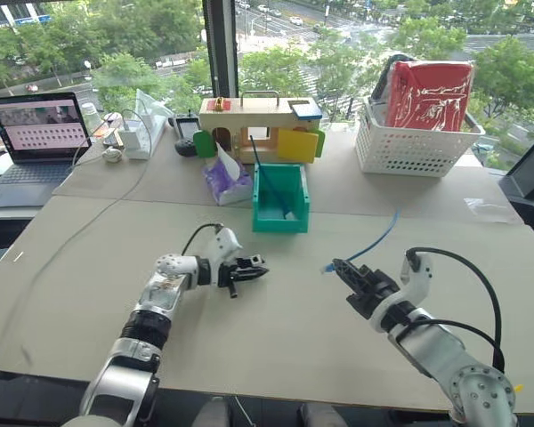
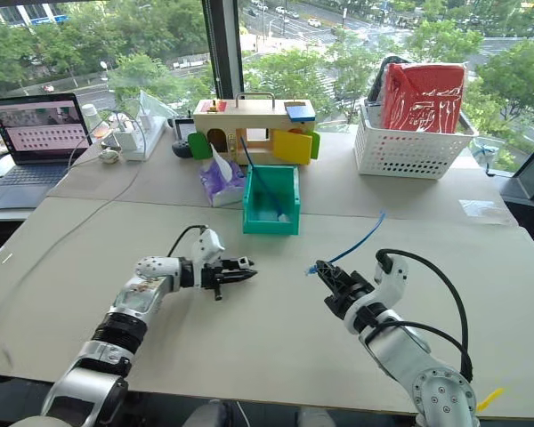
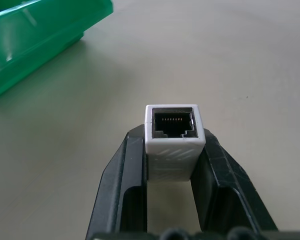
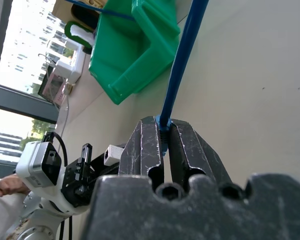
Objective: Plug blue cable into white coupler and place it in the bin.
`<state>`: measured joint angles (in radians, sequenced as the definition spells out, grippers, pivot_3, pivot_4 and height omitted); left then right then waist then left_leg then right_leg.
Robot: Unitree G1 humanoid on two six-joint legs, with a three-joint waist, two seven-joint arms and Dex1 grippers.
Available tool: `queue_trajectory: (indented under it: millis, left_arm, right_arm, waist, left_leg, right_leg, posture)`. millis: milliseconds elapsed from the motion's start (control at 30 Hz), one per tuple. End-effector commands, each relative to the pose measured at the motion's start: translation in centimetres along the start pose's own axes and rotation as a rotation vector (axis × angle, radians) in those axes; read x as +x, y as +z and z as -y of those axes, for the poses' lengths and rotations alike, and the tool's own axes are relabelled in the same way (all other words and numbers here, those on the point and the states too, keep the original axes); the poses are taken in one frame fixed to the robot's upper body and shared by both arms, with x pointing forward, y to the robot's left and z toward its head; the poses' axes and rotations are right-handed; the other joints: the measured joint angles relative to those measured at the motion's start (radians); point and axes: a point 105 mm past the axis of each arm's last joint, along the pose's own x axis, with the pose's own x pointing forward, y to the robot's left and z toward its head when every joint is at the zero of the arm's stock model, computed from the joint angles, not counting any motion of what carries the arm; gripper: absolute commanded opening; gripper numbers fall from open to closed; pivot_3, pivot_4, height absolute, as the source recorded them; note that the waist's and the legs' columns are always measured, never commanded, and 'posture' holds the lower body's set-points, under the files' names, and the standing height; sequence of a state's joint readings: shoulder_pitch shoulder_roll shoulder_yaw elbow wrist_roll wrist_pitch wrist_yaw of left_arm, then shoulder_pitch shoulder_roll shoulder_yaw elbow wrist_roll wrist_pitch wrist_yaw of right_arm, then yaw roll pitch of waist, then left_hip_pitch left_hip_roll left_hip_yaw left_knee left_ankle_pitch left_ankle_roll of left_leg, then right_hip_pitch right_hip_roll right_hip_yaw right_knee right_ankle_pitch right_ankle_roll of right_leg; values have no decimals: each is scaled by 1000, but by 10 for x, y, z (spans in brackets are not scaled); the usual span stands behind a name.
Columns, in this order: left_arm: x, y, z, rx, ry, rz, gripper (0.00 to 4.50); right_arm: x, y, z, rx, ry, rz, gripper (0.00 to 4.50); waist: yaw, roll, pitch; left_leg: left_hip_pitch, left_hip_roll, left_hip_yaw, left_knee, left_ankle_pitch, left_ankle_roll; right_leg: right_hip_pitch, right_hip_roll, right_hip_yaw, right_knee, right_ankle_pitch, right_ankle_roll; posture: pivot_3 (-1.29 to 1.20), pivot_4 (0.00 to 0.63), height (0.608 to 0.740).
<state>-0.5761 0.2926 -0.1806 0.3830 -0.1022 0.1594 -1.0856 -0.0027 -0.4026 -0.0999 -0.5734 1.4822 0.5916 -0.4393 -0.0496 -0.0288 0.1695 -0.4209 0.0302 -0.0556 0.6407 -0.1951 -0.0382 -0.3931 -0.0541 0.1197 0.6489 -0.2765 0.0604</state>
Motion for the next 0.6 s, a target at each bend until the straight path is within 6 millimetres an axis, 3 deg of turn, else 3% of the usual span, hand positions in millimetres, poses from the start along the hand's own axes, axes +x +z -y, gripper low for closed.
queue_trajectory:
  millis: [33, 233, 433, 600]
  left_arm:
    - [18, 14, 20, 39, -40, 7, 687]
    - [48, -1, 55, 41, -114, -125, 687]
    - [54, -2, 53, 19, -72, -178, 687]
    - [52, -9, 52, -14, -58, -219, 687]
  right_arm:
    - [-1, 19, -11, -58, 34, 80, 0]
    - [-5, -5, 5, -227, -81, -57, 0]
    - [-4, -16, 2, -203, -74, -82, 0]
    - [0, -15, -12, -203, 2, -61, 0]
  waist:
    - [-5, 0, 0]
    - [-3, 0, 0]
    - [5, 0, 0]
    - [5, 0, 0]
  left_leg:
    - [0, 0, 0, 0, 0, 0]
    - [2, 0, 0, 0, 0, 0]
    - [4, 0, 0, 0, 0, 0]
    - [5, 0, 0, 0, 0, 0]
  right_leg:
    - [0, 0, 0, 0, 0, 0]
    - [1, 1, 0, 0, 0, 0]
    - [4, 0, 0, -1, 0, 0]
    - [5, 1, 1, -1, 0, 1]
  posture:
    - [0, 150, 740]
    - [0, 150, 740]
    - [0, 150, 740]
    - [0, 150, 740]
